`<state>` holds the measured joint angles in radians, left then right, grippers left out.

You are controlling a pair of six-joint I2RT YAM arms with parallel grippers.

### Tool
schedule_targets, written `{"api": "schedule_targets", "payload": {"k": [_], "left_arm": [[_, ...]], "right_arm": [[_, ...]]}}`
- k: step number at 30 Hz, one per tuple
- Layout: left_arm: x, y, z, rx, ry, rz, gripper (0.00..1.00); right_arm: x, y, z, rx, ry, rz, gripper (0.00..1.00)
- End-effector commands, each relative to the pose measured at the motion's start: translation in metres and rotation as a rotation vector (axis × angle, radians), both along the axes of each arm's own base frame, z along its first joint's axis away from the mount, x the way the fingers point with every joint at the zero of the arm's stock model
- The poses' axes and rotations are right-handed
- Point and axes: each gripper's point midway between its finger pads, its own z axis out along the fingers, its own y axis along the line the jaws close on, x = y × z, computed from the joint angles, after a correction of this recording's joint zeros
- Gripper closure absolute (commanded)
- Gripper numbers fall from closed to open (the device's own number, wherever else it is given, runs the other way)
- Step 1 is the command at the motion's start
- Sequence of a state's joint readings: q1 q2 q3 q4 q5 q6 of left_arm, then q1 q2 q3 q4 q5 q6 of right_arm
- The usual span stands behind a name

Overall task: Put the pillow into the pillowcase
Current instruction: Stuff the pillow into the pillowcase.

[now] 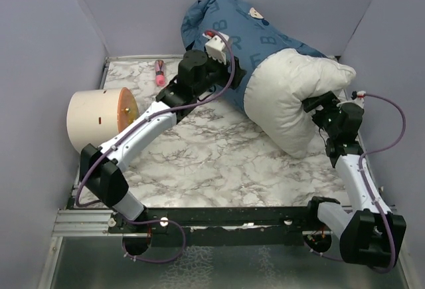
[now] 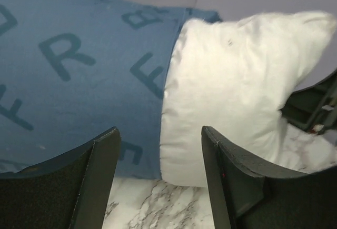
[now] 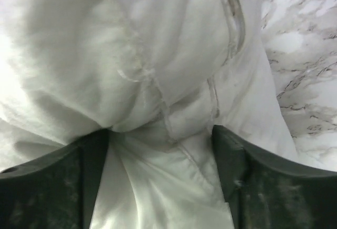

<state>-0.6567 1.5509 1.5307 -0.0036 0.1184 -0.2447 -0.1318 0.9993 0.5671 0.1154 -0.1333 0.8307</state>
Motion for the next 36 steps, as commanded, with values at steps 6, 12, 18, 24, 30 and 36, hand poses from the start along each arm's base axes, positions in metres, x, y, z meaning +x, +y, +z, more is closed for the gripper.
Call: {"api": "schedule_targets", "payload": {"k": [6,12,18,24,30,36], "left_arm": [[0.057,-0.017,-0.120,0.205,0.084,0.139,0.40],[0.070,-0.023,-0.130,0.189,0.093,0.164,0.40],[0.052,-0.028,-0.122,0.100,0.112,0.116,0.37],[0.041,-0.035,-0.112,0.070,0.089,0.121,0.33],[0.045,-0.044,-0.108,0.091,0.067,0.147,0.32],[0.077,-0.034,-0.135,0.230,0.056,0.298,0.37]], "right_arm": [[-0.012,0.004,0.100,-0.275,-0.123,0.110,0.15],[-0.029,0.045,0.197,-0.547,-0.413,0.343,0.15],[-0.009,0.097,0.193,-0.500,-0.437,0.692,0.14],[0.043,0.113,0.132,-0.557,-0.219,0.671,0.16],[0.079,0.106,0.051,-0.564,0.029,0.610,0.28],[0.084,0.098,0.011,-0.558,0.115,0.571,0.47]]}}
